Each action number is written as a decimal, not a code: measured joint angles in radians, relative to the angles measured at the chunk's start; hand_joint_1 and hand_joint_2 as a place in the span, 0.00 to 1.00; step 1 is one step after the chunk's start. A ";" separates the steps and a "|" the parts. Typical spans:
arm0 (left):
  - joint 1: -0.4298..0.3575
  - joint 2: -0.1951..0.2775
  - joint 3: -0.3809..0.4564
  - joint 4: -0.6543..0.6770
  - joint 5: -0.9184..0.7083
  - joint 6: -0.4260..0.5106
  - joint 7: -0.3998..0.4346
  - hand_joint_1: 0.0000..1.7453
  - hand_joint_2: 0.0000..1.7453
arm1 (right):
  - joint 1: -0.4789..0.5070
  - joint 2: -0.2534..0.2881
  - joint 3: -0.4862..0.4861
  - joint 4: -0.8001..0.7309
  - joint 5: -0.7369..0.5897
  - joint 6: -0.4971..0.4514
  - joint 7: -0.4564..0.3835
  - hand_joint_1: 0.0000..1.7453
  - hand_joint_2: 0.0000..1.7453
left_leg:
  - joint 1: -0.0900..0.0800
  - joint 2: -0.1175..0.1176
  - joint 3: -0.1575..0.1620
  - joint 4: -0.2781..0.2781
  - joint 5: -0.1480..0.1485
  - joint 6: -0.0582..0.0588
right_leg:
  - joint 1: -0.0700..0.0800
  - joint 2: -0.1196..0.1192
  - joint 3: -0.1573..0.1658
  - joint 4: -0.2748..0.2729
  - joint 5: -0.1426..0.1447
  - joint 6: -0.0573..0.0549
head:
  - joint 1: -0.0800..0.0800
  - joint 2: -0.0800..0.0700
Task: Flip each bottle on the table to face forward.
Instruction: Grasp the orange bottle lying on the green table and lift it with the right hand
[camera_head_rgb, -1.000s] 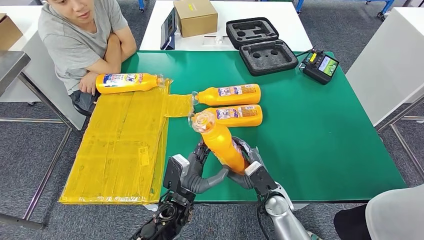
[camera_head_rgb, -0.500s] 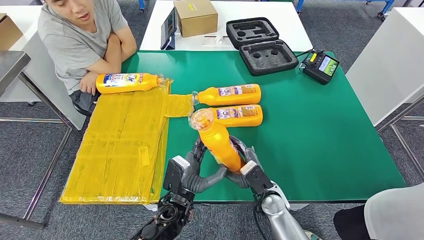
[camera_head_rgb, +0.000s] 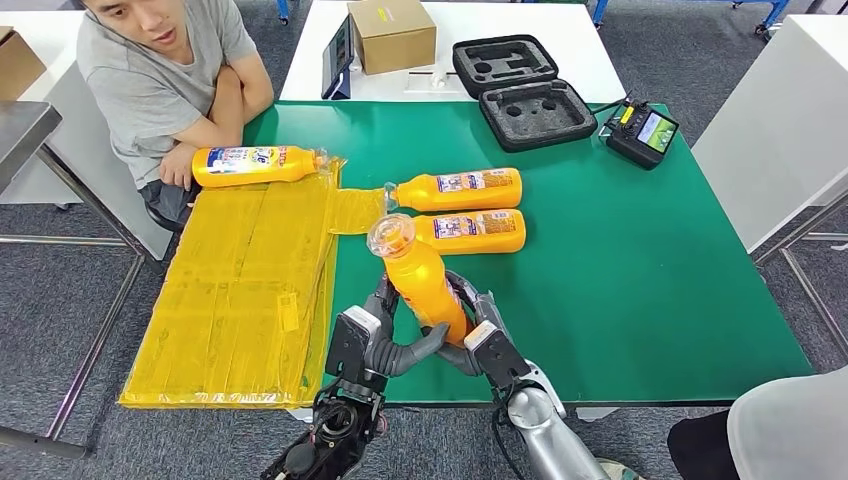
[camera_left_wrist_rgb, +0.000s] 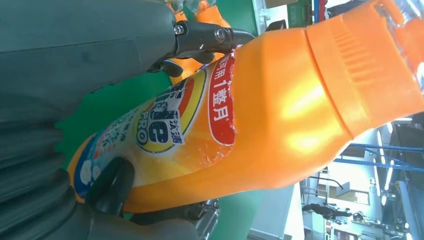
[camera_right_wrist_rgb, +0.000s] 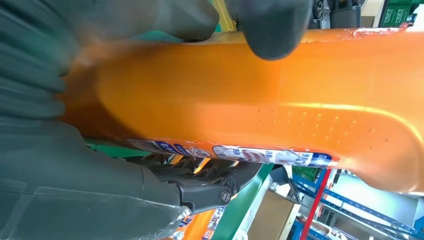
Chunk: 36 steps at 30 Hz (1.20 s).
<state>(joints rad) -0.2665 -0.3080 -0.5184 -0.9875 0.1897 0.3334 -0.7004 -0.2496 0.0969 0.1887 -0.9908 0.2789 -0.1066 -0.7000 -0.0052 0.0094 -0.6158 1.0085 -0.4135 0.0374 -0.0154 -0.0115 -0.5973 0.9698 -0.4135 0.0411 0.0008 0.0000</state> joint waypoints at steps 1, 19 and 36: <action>-0.001 -0.002 0.001 0.001 0.006 -0.002 0.000 0.00 1.00 | -0.001 0.000 0.002 0.001 0.000 0.000 0.000 1.00 1.00 | 0.000 0.000 0.000 0.000 0.000 0.000 | 0.000 0.000 0.000 0.000 0.000 0.000 | 0.000 0.000; -0.037 0.000 -0.036 0.033 0.233 -0.158 0.090 0.00 1.00 | 0.017 -0.011 0.011 0.010 0.035 -0.048 -0.001 1.00 1.00 | 0.000 0.000 0.000 0.000 0.000 0.000 | 0.000 0.000 0.000 0.000 0.000 0.000 | 0.000 0.000; -0.056 -0.010 -0.054 0.053 0.180 0.019 0.005 1.00 1.00 | 0.026 0.007 0.028 0.001 0.061 -0.052 0.000 1.00 1.00 | 0.000 0.000 0.000 0.000 0.000 0.000 | 0.000 0.000 0.000 0.000 0.000 0.000 | 0.000 0.000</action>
<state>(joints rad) -0.3224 -0.3181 -0.5727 -0.9345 0.3697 0.3521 -0.6958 -0.2236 0.1042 0.2170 -0.9899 0.3400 -0.1589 -0.6997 -0.0052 0.0093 -0.6158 1.0086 -0.4134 0.0374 -0.0154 -0.0115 -0.5977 0.9698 -0.4135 0.0411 0.0007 0.0000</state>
